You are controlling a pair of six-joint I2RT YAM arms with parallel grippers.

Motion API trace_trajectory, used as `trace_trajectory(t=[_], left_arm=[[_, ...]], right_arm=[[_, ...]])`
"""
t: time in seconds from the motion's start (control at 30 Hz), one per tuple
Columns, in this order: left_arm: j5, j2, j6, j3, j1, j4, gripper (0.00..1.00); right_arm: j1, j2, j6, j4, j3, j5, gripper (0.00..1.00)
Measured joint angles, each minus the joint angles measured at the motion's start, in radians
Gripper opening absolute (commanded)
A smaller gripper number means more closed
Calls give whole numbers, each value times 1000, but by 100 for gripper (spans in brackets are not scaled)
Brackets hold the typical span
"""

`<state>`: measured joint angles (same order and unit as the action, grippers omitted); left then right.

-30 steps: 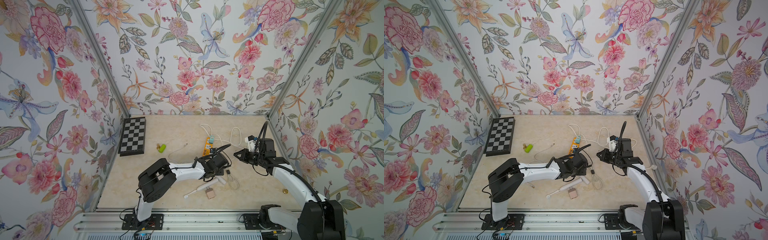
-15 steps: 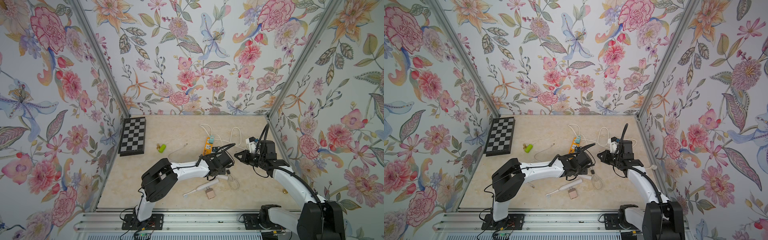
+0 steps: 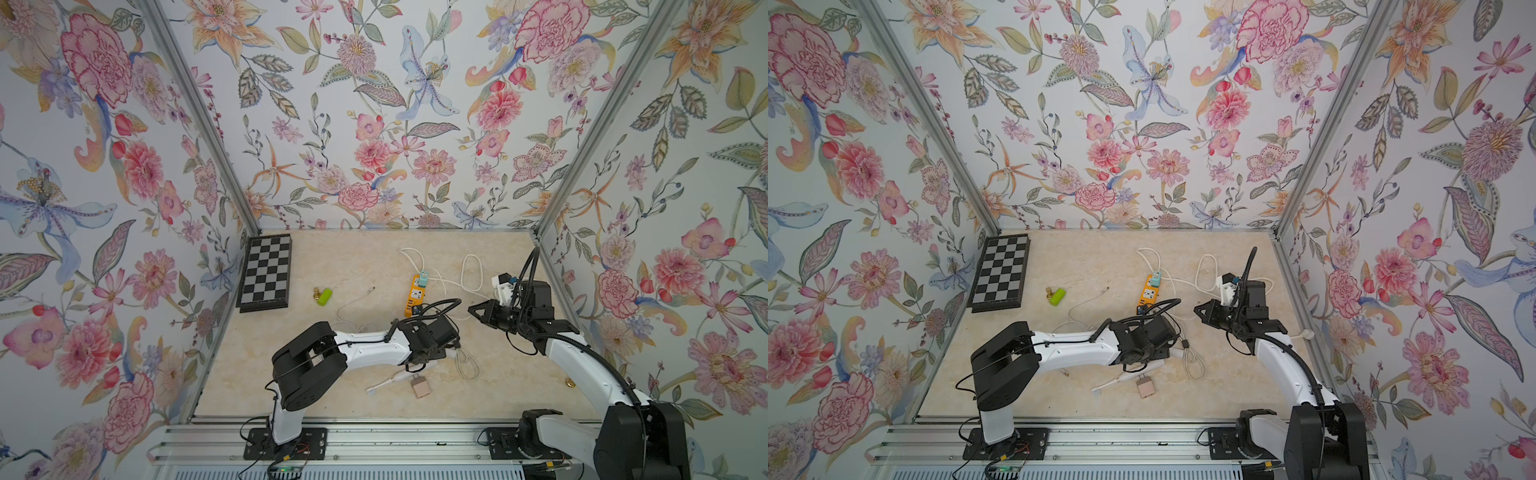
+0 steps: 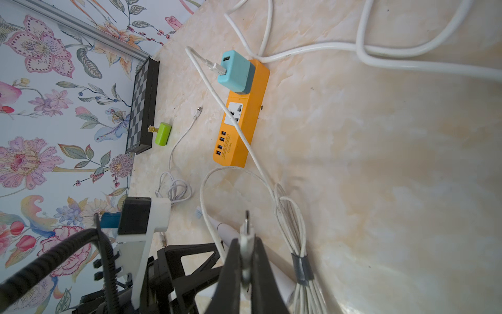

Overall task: Charge the electric toothbrush
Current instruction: Pick up the electric toothbrush from the center of the board.

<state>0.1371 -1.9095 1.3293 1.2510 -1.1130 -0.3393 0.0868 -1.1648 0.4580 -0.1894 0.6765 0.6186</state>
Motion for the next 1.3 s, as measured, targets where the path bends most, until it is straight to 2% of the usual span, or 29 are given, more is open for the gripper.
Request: trace_trajectory(t=[0.3, 0.47, 0.7, 0.97, 1.3], left_arm=[[-2, -57, 18, 31, 3, 16, 63], [0, -80, 13, 68, 13, -14, 56], [24, -139, -6, 146, 38, -63, 52], [62, -145, -6, 142, 78, -97, 41], [106, -117, -48, 79, 150, -56, 32]], right_arm=[[-18, 0, 0, 0, 0, 3, 0], [-19, 0, 0, 0, 0, 11, 0], [-23, 0, 0, 1, 0, 15, 0], [-23, 1, 3, 23, 0, 21, 0], [-23, 1, 12, 50, 0, 21, 0]])
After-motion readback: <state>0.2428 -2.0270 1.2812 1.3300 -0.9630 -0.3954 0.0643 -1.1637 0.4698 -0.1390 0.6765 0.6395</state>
